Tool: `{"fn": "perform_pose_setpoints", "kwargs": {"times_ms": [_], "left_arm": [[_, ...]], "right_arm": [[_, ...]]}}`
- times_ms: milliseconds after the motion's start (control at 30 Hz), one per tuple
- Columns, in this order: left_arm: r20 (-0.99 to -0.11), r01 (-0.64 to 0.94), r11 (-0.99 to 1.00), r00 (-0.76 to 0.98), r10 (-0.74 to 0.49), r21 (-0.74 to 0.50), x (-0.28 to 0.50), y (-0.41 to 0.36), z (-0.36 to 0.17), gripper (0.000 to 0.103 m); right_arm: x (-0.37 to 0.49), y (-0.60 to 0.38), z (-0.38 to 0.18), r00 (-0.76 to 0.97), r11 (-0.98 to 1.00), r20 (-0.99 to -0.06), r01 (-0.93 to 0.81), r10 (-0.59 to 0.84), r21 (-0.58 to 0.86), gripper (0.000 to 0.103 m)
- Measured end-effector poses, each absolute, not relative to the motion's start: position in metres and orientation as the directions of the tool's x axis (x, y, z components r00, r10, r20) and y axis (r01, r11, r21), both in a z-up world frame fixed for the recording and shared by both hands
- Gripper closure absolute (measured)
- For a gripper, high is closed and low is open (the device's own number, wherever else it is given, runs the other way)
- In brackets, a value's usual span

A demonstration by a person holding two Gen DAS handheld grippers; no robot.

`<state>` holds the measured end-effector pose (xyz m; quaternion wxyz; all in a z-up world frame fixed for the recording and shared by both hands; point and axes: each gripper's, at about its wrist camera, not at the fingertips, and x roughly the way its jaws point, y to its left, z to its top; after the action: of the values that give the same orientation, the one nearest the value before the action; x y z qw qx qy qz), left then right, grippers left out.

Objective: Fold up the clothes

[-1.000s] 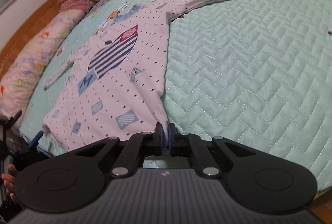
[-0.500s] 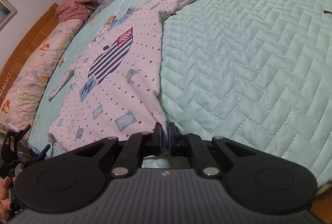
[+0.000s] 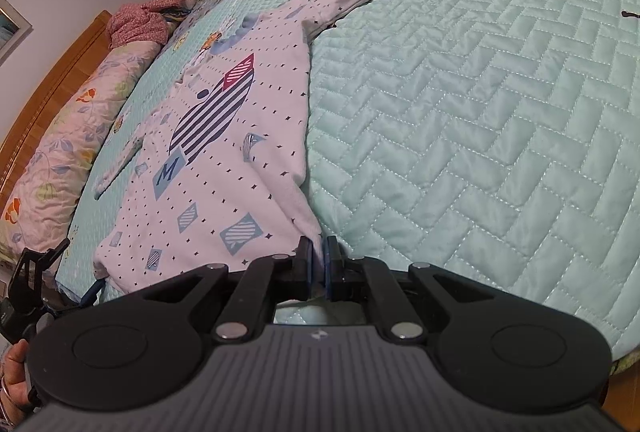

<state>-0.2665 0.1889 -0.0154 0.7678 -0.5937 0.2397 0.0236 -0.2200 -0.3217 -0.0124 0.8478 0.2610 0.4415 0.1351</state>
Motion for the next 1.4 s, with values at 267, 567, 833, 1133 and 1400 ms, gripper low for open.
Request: {"fn": "perform_pose_setpoints", "kwargs": {"times_ms": [267, 567, 833, 1133, 1400], "left_arm": [[-0.375, -0.298, 0.293, 0.891, -0.258, -0.909, -0.265, 0.186, -0.008, 0.025], [-0.374, -0.282, 0.33, 0.89, -0.261, -0.901, -0.253, 0.174, -0.014, 0.024], [-0.362, -0.277, 0.359, 0.912, -0.193, -0.891, -0.26, 0.178, -0.015, 0.024], [-0.367, -0.284, 0.291, 0.885, -0.286, -0.914, -0.252, 0.174, -0.024, 0.024], [-0.289, -0.248, 0.209, 0.937, -0.197, -0.946, -0.26, 0.21, -0.019, 0.024]], "right_arm": [[-0.22, -0.322, -0.013, 0.572, 0.825, -0.677, 0.002, 0.463, 0.565, 0.097], [-0.218, -0.322, -0.014, 0.568, 0.824, -0.678, 0.002, 0.466, 0.567, 0.097], [-0.218, -0.322, -0.015, 0.566, 0.819, -0.678, 0.006, 0.47, 0.573, 0.097], [-0.217, -0.323, -0.015, 0.561, 0.818, -0.68, 0.008, 0.472, 0.575, 0.097], [-0.216, -0.323, -0.016, 0.558, 0.817, -0.68, 0.007, 0.476, 0.577, 0.097]]}}
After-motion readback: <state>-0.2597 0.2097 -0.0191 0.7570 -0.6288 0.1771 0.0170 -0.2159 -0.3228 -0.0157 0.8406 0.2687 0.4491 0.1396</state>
